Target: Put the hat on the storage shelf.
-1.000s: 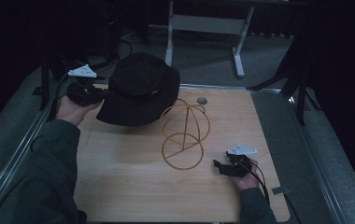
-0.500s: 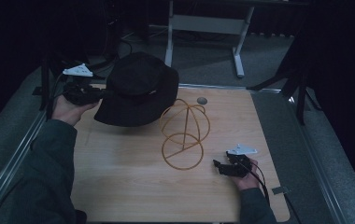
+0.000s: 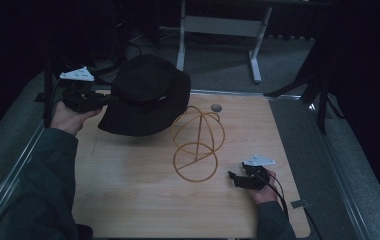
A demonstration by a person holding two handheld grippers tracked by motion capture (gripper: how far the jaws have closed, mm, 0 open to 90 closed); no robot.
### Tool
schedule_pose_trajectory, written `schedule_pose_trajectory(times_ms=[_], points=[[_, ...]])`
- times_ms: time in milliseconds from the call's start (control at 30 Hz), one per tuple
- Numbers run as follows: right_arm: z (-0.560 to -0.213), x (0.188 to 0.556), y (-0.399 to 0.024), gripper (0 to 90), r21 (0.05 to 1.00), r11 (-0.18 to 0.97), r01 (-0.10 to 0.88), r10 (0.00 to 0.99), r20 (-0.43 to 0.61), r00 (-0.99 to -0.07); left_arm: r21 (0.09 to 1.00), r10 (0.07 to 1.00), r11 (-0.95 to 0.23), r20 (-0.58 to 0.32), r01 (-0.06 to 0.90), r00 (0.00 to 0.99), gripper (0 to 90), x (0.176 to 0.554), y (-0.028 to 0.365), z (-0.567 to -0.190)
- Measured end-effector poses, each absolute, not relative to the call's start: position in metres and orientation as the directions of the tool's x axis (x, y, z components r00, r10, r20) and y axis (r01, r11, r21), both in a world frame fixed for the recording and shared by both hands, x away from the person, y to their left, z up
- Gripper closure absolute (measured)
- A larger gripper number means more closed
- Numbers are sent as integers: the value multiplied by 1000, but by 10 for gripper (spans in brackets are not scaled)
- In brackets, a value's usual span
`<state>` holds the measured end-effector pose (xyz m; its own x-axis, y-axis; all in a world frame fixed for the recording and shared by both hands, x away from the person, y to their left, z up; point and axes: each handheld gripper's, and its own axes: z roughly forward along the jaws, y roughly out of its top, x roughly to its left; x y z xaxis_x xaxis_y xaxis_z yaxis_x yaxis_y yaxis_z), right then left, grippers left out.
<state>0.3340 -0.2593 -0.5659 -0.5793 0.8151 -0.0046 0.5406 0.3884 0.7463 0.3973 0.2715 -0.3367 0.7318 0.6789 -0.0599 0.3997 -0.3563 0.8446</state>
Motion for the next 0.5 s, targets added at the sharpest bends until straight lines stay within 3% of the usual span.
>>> schedule_pose_trajectory(times_ms=[500], points=[[-566,334,-259,289,747,388,540,815,-5,-579,856,663,-343,-70,386,745,887,392,276,-323]])
